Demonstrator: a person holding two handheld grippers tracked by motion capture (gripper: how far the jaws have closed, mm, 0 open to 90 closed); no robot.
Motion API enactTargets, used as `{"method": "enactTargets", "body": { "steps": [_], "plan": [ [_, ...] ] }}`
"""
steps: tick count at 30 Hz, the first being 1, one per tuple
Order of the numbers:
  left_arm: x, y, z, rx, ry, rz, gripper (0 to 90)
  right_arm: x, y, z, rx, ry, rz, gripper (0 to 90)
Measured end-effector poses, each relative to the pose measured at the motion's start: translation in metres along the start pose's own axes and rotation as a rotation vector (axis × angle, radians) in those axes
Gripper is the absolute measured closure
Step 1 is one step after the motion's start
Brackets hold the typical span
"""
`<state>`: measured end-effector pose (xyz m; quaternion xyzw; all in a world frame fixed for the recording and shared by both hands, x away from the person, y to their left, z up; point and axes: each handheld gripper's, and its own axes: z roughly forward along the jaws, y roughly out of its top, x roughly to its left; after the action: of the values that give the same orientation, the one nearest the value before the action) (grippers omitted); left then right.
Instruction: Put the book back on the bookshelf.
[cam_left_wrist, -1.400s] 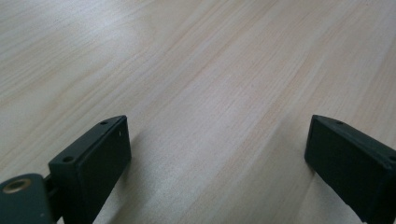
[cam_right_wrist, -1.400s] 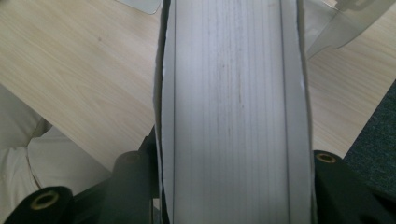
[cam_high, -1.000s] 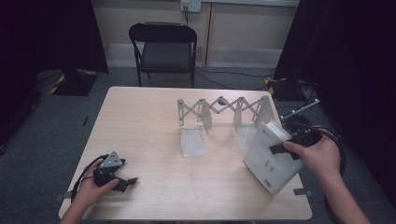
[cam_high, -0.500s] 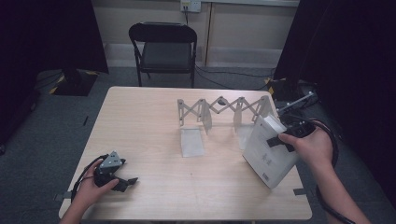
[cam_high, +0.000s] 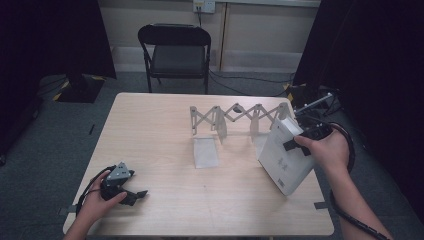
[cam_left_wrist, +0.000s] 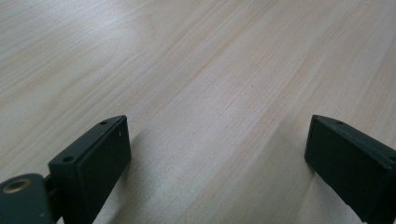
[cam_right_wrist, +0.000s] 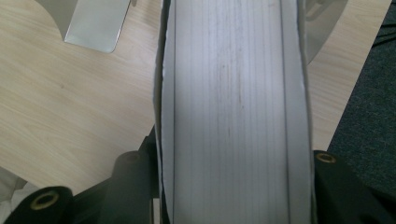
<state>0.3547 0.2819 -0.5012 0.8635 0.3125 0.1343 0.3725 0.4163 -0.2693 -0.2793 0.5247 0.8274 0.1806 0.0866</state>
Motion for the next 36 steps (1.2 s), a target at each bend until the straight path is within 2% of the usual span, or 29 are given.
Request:
{"method": "enactTargets", "body": {
  "steps": [10,16,36],
  "plan": [
    [0.0,0.0,0.0,0.0,0.0,0.0,6.6,-0.006,0.007,0.008,0.0,0.002,0.041,53.8],
    [0.0,0.0,0.0,0.0,0.0,-0.001,6.6,-0.008,0.013,0.01,0.012,-0.017,0.038,53.8],
    [0.0,0.0,0.0,0.0,0.0,0.0,6.6,-0.021,0.022,0.014,-0.007,-0.038,0.103,53.8]
  ]
}}
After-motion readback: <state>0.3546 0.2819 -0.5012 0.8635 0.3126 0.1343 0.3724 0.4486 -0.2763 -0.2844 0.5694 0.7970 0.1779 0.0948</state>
